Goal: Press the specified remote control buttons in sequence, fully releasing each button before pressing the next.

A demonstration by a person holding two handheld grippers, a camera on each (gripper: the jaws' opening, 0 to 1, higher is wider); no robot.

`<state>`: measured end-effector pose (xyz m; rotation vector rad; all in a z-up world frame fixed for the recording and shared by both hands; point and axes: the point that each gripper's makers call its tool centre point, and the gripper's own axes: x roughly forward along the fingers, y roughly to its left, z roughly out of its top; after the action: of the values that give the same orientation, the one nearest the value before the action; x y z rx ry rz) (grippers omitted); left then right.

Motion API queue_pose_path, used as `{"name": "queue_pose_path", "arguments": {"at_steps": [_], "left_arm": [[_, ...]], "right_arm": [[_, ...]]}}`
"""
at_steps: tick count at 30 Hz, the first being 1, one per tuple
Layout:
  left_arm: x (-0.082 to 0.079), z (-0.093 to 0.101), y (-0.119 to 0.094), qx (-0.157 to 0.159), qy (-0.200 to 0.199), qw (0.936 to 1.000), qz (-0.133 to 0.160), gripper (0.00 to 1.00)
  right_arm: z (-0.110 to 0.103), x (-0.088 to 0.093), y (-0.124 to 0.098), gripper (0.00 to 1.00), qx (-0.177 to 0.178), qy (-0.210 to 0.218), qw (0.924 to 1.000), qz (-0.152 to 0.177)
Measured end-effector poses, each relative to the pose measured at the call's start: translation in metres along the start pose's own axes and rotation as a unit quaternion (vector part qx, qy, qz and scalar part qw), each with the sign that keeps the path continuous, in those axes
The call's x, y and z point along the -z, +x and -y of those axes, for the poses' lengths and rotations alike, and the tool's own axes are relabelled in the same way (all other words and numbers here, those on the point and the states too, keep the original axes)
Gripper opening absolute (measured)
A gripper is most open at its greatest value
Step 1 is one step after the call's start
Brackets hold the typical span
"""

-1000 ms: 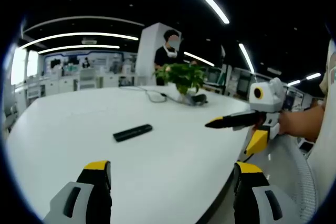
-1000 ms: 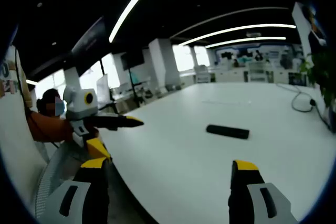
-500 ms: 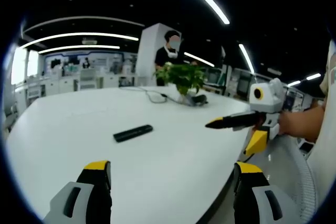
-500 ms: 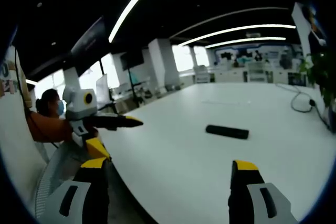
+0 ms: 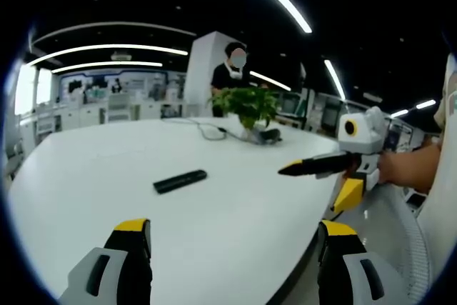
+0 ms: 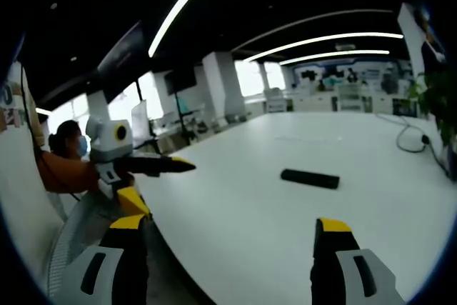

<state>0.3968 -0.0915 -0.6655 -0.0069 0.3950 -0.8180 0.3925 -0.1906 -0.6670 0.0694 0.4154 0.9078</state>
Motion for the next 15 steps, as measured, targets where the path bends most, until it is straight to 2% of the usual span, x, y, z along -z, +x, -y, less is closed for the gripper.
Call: {"name": "queue_pose_path", "arguments": {"at_steps": [15], "left_arm": [[0.0023, 0.0004, 0.0009, 0.004, -0.001, 1.0000, -0.005, 1.00]], "right_arm": [[-0.0023, 0.0016, 0.0009, 0.95, -0.005, 0.002, 1.0000, -0.004]]}}
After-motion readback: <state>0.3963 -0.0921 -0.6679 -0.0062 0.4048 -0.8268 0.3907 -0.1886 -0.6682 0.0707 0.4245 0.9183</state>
